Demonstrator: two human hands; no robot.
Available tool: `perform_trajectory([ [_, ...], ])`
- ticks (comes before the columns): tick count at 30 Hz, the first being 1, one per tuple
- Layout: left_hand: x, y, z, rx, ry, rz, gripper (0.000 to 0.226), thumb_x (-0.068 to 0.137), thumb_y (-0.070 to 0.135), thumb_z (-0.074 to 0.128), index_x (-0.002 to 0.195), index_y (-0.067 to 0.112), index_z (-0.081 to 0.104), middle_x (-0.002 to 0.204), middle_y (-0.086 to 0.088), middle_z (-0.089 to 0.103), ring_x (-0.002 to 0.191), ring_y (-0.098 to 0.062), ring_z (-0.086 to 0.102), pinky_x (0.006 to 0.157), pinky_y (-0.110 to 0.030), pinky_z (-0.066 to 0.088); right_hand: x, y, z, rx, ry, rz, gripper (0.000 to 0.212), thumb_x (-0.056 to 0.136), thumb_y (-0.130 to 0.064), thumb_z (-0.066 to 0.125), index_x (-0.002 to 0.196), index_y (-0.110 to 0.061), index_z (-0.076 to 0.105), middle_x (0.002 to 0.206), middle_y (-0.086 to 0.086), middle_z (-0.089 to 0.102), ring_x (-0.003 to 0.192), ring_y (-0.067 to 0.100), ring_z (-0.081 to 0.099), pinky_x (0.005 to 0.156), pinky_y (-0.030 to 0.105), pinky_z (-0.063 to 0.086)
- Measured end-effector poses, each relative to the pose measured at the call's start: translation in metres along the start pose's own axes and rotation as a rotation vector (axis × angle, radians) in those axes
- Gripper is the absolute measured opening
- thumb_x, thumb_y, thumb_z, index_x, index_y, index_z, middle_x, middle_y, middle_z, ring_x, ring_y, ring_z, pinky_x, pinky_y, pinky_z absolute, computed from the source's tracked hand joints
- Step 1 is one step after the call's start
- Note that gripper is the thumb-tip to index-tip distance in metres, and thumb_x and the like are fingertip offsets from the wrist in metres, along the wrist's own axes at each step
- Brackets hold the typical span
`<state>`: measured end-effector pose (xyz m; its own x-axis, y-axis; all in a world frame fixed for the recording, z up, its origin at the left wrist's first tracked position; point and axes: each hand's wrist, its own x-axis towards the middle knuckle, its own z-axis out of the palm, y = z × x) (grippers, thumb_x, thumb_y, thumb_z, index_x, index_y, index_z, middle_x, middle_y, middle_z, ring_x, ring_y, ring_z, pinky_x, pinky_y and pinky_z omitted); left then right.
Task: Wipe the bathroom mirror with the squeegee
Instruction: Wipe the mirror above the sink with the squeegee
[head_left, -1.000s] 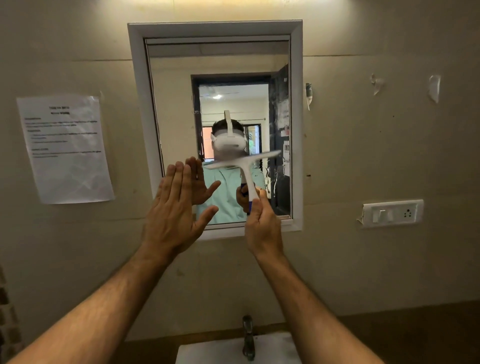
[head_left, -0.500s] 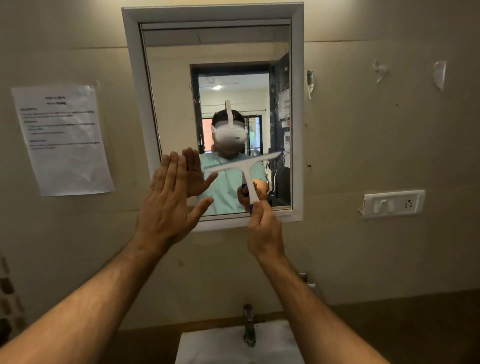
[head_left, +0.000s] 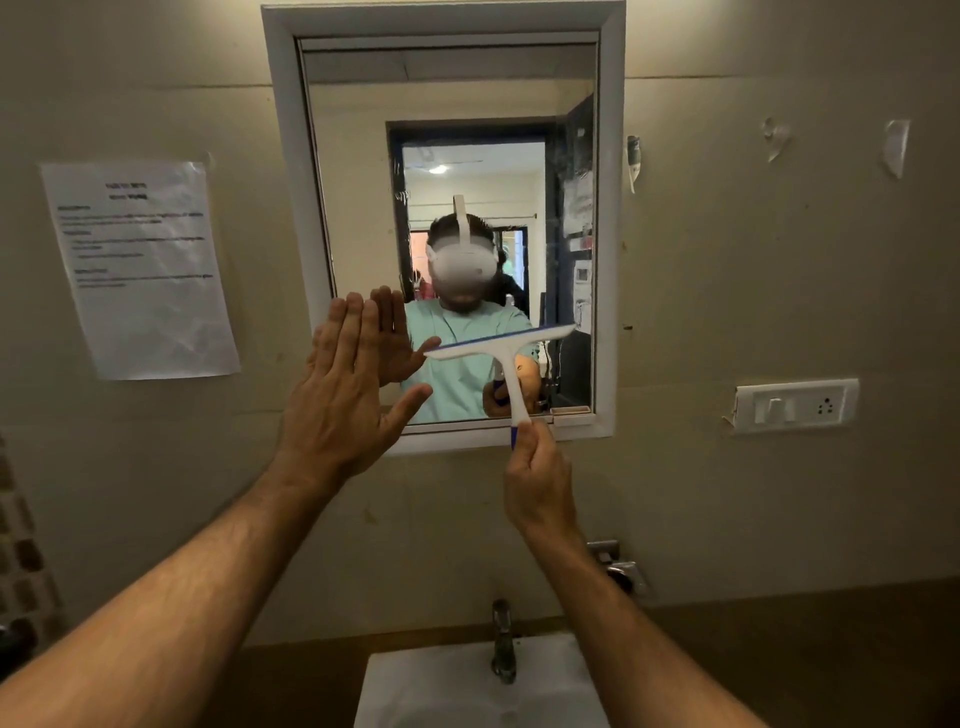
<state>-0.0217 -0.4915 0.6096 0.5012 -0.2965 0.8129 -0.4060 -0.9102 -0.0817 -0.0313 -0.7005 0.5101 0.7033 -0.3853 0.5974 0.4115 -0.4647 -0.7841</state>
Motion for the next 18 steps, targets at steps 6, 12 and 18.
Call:
perform_trajectory([
  [6,-0.003,-0.002,0.003,-0.029,0.006,-0.023,0.101,0.09,0.078,0.016,0.16,0.008,-0.007,0.167,-0.008,-0.016,0.155,-0.019,-0.016,0.126,-0.038,-0.003,0.04,-0.058,0.013,0.022,0.055,-0.048,0.031,0.105,-0.05,0.024,0.113,-0.035,0.05,0.075,-0.007,0.058,0.065,0.012,0.06,0.05,0.02,0.044],
  [12,-0.014,-0.021,-0.003,-0.035,0.0,-0.037,0.102,0.091,0.078,0.019,0.16,0.008,-0.007,0.168,-0.009,-0.015,0.155,-0.02,-0.015,0.127,-0.042,0.001,0.009,-0.027,0.021,0.022,0.029,0.006,0.028,0.106,-0.047,0.027,0.095,-0.036,0.05,0.074,-0.009,0.054,0.065,0.009,0.055,0.054,0.024,0.042],
  [18,-0.027,-0.051,-0.007,0.007,0.021,-0.041,0.098,0.094,0.075,0.025,0.16,0.008,-0.006,0.168,-0.008,-0.015,0.155,-0.018,-0.017,0.126,-0.04,-0.001,-0.022,-0.01,0.027,0.0,0.05,0.036,0.029,0.105,-0.043,0.029,0.087,-0.031,0.049,0.067,-0.001,0.05,0.056,0.012,0.049,0.051,0.033,0.043],
])
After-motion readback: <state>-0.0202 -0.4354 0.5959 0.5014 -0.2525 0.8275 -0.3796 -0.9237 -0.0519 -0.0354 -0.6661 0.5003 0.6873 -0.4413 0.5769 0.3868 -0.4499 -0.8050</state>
